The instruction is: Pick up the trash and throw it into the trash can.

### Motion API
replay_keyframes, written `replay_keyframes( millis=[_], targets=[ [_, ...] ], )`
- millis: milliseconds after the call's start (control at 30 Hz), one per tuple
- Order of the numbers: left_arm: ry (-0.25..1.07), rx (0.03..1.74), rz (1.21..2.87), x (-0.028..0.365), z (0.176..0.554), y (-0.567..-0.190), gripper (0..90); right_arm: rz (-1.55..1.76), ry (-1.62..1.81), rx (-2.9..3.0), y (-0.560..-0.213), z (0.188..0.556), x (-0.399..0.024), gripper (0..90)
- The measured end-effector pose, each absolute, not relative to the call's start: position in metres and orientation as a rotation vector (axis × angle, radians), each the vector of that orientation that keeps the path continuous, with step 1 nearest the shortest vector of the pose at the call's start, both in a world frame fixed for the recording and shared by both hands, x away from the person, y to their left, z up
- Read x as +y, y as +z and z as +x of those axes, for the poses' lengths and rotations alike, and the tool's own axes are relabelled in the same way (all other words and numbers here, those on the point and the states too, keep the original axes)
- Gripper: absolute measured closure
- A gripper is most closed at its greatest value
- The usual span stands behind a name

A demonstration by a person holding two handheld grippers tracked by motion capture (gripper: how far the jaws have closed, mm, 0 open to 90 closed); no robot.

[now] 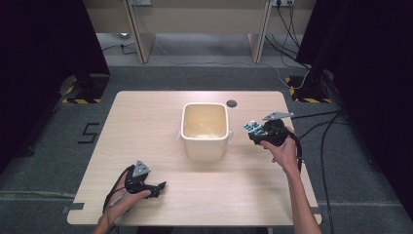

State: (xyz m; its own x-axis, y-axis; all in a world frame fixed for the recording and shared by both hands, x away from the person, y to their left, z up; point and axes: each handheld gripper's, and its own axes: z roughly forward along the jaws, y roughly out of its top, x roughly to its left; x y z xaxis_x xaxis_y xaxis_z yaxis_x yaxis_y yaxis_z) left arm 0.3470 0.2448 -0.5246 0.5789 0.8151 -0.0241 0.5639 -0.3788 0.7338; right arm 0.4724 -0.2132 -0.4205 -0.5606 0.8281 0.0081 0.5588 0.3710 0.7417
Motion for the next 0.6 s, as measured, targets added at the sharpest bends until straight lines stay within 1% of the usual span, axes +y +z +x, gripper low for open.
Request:
replay_keyframes(
  millis=[200,600],
  targets=[
    [0.449,1.090,2.099,0.245,0.347,-0.524,5.6,1.129,1.065,2.276,-0.392,0.461,-0.196,34.8],
    [0.448,1.094,2.092,0.245,0.347,-0.525,5.6,1.055,1.117,2.278,-0.360,0.457,-0.172,34.9]
  ],
)
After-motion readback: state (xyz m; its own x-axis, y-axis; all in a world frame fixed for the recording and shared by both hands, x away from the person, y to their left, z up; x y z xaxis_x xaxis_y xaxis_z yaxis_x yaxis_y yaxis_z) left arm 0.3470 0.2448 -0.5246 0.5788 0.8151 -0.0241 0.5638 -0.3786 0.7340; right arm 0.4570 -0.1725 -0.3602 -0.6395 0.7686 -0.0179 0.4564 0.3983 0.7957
